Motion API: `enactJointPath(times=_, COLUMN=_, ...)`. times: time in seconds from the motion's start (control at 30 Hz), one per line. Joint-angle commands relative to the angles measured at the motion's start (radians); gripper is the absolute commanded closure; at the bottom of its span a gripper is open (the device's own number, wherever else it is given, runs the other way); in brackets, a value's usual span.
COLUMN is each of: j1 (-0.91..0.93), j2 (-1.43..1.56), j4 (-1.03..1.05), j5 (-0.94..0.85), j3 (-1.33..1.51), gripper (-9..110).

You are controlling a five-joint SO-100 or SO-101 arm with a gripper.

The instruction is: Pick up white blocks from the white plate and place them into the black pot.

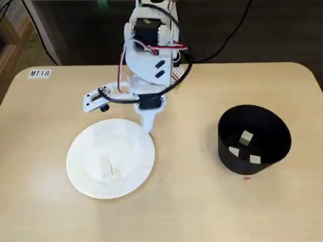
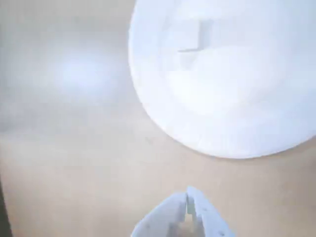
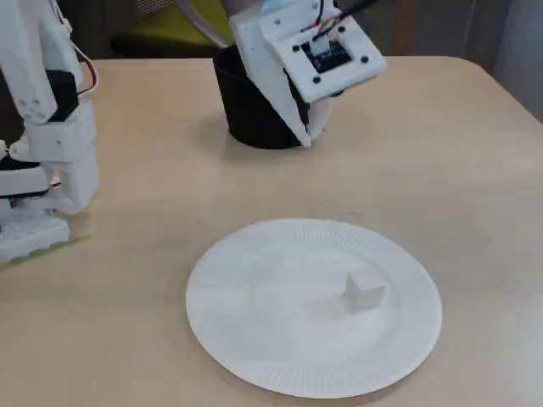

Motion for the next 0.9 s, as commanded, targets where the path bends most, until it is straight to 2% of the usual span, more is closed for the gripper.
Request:
enactJointPath(times=0.0, j1=0.048, j2=-0.150, j4=0.109, j5=-0.011, j3=-0.215, gripper=104)
enactJointPath(times=0.2, j1=0.098, j2=-0.328, j4=0.138, j5=-0.043, j3=-0.391, gripper=104)
enactJointPath(times=0.47, j1=0.160, j2=-0.578, j4=0.175, j5=-0.293, j3=-0.658, gripper=104)
enactJointPath(times=0.7, j1=0.258, j2=-0.649, j4=0.184, j5=-0.408, j3=-0.689, gripper=104)
enactJointPath(times=0.87, j1=0.268, j2=-0.696, j4=0.184, j5=-0.400, j3=-0.709, gripper=104)
